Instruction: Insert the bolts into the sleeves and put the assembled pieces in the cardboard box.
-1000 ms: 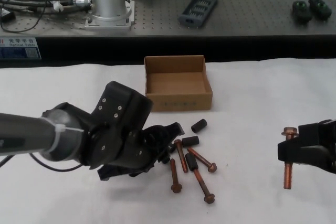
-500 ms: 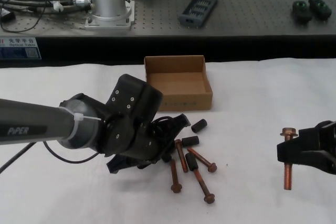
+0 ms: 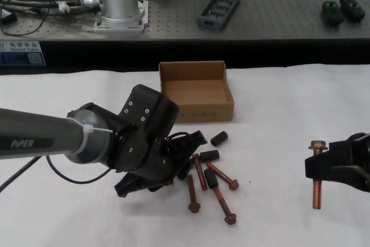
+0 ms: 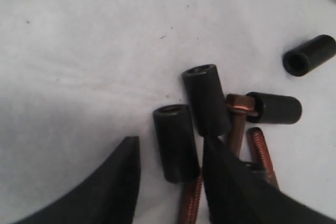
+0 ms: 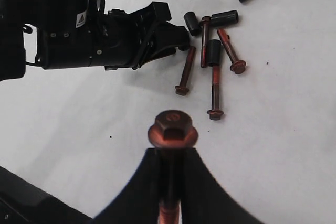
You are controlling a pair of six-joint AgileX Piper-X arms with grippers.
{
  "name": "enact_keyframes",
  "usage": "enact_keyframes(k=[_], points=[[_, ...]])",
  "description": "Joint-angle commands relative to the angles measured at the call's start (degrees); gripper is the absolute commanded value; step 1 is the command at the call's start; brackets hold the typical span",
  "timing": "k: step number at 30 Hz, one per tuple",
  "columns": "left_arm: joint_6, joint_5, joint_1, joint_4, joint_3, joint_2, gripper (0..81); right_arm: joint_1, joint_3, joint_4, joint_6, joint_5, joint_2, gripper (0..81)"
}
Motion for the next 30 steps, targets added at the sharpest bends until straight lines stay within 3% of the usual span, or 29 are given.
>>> enact_keyframes(k=[1,16,22,30], points=[[-1.4,-1.28,-0.17,0.1,-0.04,2.05,29.3,-0.42,-0.21,-0.84,-0.44,-0.87,-0.73,2.8],[-2.59,-3.46,-0.17,-1.45,-0.04,4.15,28.9,-0.42,-0.21,-0.8,-3.03,-0.36,-0.73,2.8],[-2.59,-4.31,-0.17,-1.02,-0.04,4.15,17.0,-0.42,-0.21,-0.8,-3.03,0.34,-0.73,2.8],[-2.59,-1.95,-0.17,5.3,-0.04,4.15,8.3,-0.42,-0.48,-1.03,-3.03,0.49,-0.73,2.8]])
